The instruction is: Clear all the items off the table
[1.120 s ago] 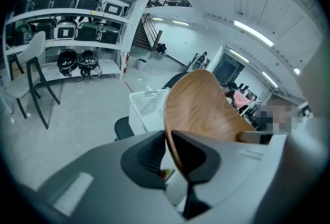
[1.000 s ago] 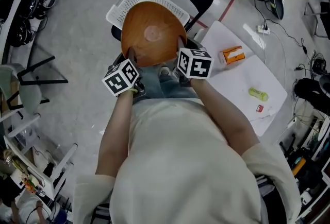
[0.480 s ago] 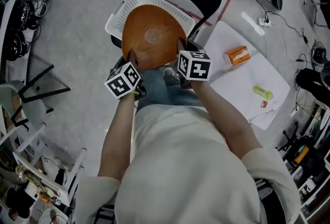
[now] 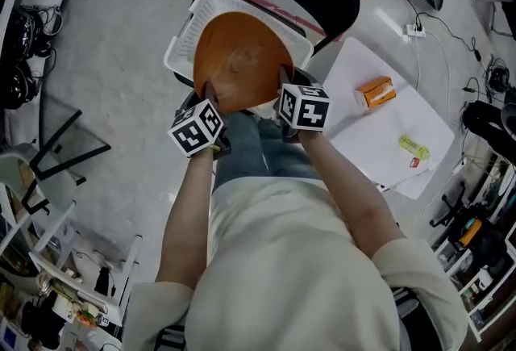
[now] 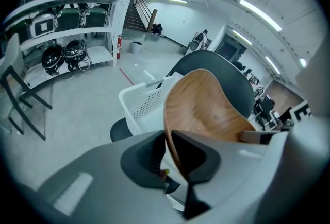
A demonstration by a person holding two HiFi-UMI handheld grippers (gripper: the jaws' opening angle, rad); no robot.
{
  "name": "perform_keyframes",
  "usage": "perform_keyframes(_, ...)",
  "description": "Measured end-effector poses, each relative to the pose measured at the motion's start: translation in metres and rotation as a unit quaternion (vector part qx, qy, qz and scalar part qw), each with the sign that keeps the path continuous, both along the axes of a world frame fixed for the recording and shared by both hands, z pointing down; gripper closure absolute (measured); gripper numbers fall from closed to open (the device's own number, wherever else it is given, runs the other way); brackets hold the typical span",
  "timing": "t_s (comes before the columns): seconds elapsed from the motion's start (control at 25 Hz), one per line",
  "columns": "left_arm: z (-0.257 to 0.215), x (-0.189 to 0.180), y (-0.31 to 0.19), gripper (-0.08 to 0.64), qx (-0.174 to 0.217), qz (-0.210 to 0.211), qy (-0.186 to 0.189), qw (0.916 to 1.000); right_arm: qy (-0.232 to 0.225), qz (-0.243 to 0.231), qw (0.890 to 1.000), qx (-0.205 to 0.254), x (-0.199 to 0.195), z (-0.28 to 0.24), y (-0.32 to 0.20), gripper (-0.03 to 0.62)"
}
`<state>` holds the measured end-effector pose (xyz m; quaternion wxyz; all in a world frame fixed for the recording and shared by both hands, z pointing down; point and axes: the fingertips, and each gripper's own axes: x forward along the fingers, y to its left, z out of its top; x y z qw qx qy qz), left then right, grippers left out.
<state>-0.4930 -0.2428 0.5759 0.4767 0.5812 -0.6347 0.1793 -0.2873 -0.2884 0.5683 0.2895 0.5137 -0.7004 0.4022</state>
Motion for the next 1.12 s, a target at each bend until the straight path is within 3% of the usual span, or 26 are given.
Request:
perform_keyframes(0.48, 0.018, -0.01, -0.022, 0.51, -0.015, 0.023, -0.018, 0.9995, 0.003, 0.006, 1.0, -0.014, -0.009, 0.019, -0.017, 0.561)
perform_keyframes(0.56, 0.017, -0.006, -0.023, 0.471, -0.006, 0.038, -0.022, 0.999, 0.001, -0.006, 1.0, -0.003, -0.013, 0.017, -0.019, 0.552)
perform_keyframes(0.6, 0.016, -0.003, -0.024, 0.415, 0.001, 0.044, -0.018, 0.9988, -0.003, -0.015, 1.0, 0.003, -0.017, 0.016, -0.02, 0.526)
perform_keyframes(0.68, 0.015, 0.0, -0.025, 0.341, 0.01, 0.048, -0.01, 0.9987, -0.013, -0.028, 0.999, 0.009, -0.023, 0.014, -0.019, 0.405)
perform_keyframes(0.76, 0.014, -0.001, -0.026, 0.332, 0.014, 0.048, -0.01, 0.9987, -0.016, -0.031, 0.999, 0.008, -0.025, 0.015, -0.019, 0.44)
perform_keyframes(1.12, 0.007, 0.003, -0.027, 0.347, 0.024, 0.052, -0.014, 0.9982, -0.006, -0.04, 0.999, 0.011, -0.023, 0.013, -0.013, 0.468)
